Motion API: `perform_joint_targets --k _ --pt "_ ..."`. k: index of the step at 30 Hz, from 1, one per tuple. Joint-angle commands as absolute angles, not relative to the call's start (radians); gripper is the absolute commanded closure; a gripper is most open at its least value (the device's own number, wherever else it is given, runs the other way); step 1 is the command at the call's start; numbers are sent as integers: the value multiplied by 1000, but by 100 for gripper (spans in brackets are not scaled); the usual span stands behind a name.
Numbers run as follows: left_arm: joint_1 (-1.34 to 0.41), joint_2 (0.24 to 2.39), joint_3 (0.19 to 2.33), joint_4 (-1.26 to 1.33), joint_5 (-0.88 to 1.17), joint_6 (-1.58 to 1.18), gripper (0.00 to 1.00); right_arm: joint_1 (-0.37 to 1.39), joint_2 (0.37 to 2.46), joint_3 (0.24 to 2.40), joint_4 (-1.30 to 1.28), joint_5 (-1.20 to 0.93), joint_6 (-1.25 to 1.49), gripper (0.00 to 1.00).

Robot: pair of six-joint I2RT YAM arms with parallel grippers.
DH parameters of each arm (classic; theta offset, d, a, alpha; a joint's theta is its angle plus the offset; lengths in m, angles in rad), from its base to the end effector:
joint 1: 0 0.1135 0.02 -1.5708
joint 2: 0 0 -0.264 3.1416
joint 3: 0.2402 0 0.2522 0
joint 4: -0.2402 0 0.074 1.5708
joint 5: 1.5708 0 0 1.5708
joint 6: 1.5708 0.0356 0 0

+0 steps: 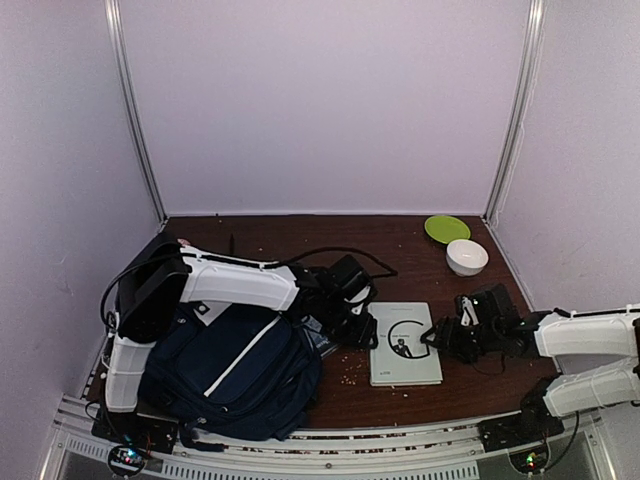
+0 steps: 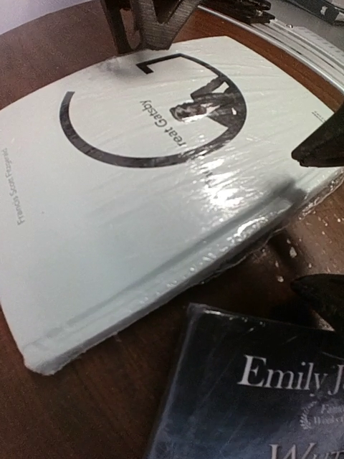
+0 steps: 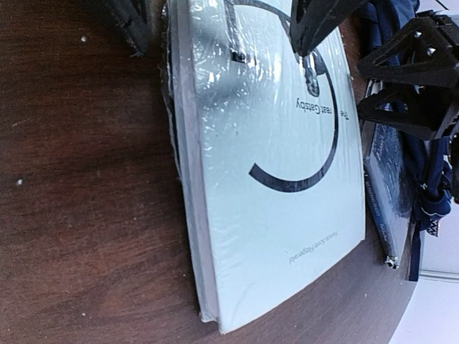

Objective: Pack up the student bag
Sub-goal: Pick up the book from the center of the board.

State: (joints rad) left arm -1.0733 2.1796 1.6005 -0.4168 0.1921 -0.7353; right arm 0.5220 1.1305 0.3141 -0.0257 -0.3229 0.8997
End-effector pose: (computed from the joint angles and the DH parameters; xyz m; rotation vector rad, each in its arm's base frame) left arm 0.2174 -0.4146 0.1548 0.5531 2.7645 -0.8227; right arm 0.1597 0.1049 0.1345 0.3323 2.6063 0.9762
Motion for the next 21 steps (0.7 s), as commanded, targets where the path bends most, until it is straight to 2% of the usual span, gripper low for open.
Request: perform_joint_targets --k 1,4,7,15,21 --pt "-1075 2235 1659 -400 242 -778 15 526 1179 272 -24 -366 928 34" --pt "-1075 2264 1669 -398 254 -793 21 526 1211 268 19 -403 936 34" --pt "-1074 2289 1667 -381 274 -805 31 529 1246 257 92 -466 959 37" --pt "-1074 2288 1611 -283 332 -831 54 543 1226 246 233 -585 1031 52" --pt "-1069 2256 1557 -202 352 -851 58 543 1116 270 229 -626 1055 60"
